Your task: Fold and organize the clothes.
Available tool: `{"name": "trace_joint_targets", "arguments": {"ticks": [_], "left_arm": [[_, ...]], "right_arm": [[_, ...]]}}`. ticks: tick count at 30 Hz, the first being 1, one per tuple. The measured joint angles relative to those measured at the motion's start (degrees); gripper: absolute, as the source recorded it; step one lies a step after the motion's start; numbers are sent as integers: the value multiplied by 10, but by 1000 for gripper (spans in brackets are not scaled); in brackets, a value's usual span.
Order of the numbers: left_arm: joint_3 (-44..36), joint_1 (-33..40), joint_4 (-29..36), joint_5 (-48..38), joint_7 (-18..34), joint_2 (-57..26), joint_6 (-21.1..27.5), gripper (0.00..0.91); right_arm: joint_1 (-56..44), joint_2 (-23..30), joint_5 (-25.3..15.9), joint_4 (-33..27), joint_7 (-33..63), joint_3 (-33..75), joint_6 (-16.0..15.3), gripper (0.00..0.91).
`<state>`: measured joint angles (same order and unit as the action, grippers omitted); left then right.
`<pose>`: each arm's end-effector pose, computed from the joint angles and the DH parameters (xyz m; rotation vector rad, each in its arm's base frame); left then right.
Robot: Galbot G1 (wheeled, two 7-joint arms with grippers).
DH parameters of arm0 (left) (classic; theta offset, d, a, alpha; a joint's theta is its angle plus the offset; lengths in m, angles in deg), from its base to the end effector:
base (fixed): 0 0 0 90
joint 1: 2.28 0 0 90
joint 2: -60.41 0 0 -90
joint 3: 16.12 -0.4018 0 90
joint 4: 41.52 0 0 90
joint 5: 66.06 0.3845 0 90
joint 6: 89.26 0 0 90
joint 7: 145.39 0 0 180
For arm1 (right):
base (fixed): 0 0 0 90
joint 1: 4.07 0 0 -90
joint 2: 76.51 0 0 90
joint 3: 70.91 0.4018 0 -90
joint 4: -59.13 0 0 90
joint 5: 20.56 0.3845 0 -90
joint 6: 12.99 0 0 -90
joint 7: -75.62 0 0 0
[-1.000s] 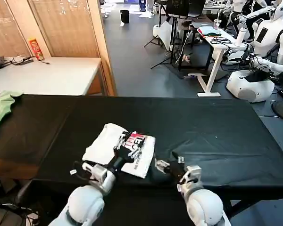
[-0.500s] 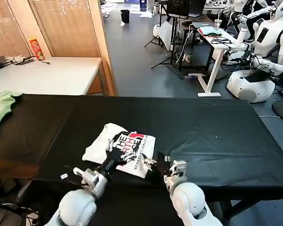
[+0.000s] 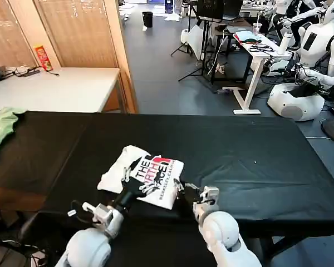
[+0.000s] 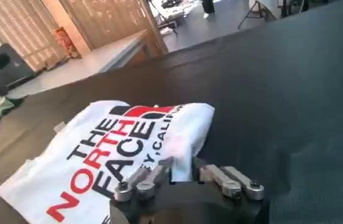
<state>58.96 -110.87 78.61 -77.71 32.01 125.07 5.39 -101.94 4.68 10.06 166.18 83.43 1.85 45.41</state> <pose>0.2327 0.0120 -0.3160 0.7227 3.0382 0.1746 0.3064 0.0634 -0.3476 0.4454 -2.5662 -0.3996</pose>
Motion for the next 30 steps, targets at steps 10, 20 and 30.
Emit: {"name": "trace_joint_targets", "arguments": {"ticks": [10,20,30], "left_arm": [[12,-17,-10,4,1,6,-21,878],[32,-29,-28,-19,3,4,-64,878],[49,-53,-20,-40,64,-11,-34,878]], "right_arm": [[60,-58,60,-27,-22,40,-35,878],[27,-139,-1,31,-50,40,1,878],[-110,-153,-134,109,-8,79,143,878]]}}
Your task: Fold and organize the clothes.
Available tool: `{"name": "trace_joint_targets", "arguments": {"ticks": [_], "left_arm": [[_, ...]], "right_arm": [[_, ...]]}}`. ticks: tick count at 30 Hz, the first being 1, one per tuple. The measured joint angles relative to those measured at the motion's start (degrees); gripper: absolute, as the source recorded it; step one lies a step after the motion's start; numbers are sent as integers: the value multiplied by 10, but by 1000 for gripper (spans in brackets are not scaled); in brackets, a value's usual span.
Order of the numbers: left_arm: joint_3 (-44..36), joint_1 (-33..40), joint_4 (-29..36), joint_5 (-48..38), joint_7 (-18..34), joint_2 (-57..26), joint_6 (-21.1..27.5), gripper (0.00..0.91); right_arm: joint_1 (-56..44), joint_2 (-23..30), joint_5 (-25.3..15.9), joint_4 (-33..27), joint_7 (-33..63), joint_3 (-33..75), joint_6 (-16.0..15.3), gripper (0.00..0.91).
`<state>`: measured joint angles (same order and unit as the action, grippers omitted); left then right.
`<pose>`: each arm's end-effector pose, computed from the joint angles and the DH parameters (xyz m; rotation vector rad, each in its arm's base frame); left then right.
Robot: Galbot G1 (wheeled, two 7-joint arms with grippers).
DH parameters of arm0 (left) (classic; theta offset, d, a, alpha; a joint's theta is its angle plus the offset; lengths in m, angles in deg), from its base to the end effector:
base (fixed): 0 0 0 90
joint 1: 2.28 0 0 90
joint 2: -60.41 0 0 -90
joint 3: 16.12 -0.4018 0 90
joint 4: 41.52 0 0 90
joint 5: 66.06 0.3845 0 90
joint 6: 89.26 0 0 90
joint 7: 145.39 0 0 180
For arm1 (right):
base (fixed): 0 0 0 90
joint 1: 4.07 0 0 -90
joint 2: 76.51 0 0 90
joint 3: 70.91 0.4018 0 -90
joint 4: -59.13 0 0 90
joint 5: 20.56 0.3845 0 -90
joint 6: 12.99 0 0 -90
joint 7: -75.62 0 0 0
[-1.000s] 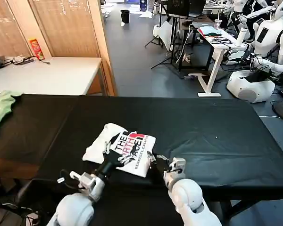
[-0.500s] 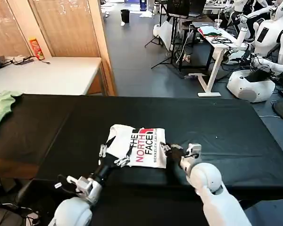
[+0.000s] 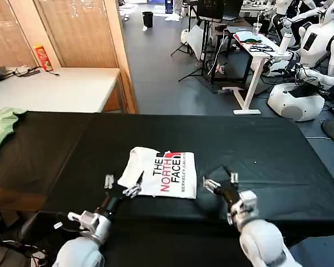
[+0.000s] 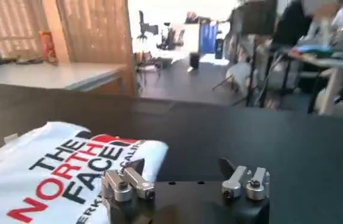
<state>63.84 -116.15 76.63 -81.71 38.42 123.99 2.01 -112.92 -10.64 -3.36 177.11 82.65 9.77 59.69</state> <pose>0.2148 0.0451 -0.3396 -0.4467 -3.0720 -0.1124 0.2446 -0.0403 -0.3208 0.2907 -2.9044 0.1280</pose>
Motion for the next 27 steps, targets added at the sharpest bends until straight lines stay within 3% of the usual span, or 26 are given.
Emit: {"name": "trace_joint_targets", "arguments": {"ticks": [6,9,12,17,27], "left_arm": [[31,-48,14,-23,29,-12,0,878],[51,-84,24,-31,31,-23,-7,878],[75,-129,36,-34,32,-34,-10,878],[108,-203,62,-43,32,-46,-3,878],[151,-278,108,-60,52,-47,36,878]], "right_arm": [[-120,14,-97,36,21,30,113,878],[-170,23,-121,57,35,49,147,878],[-216,32,-128,77,55,66,161,878],[-280,45,-131,111,71,75,157,878],[-361,59,-73,175,97,79,82,878]]}}
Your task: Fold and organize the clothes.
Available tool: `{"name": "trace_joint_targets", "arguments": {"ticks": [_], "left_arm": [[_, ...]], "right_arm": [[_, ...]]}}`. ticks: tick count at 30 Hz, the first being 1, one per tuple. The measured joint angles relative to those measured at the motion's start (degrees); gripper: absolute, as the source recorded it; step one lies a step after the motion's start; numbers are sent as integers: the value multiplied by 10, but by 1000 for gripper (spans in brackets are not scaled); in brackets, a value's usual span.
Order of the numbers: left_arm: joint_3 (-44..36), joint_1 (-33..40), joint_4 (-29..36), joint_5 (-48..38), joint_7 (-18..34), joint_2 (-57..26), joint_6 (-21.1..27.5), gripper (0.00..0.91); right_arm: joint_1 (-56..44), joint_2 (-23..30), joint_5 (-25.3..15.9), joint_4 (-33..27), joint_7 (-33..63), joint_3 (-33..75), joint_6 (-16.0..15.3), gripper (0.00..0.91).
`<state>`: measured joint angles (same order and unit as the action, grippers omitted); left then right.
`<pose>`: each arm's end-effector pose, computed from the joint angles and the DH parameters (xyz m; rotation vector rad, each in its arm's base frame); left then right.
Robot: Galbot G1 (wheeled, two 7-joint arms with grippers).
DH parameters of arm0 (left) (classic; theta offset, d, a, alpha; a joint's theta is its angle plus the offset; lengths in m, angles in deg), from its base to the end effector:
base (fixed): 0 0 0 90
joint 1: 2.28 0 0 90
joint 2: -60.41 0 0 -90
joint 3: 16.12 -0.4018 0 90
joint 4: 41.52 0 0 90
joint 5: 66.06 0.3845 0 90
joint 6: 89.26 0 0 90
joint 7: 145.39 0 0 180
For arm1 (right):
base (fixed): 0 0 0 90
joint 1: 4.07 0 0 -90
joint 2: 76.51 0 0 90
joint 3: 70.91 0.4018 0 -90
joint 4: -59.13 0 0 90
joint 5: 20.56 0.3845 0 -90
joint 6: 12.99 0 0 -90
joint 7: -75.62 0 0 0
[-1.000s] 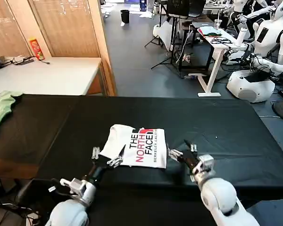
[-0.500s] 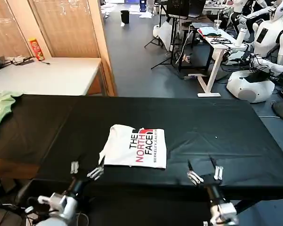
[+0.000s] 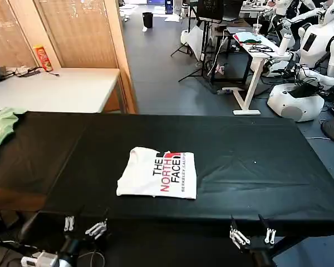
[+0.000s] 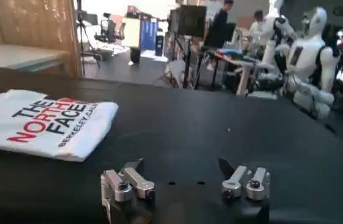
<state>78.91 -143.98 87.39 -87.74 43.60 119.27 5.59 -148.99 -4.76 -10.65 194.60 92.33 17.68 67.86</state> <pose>0.0877 0.1053 -0.3105 -0.1758 -2.8070 -0.1524 0.0540 -0.0337 -0.2915 -0.0635 -2.7999 0.1180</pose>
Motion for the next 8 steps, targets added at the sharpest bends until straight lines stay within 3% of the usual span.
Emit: {"name": "trace_joint_targets", "arguments": {"ticks": [8], "left_arm": [[7,-6,15,-6,-3,0,18,878]], "right_arm": [[-12,1,3,13,-1,1,-3,878]]}}
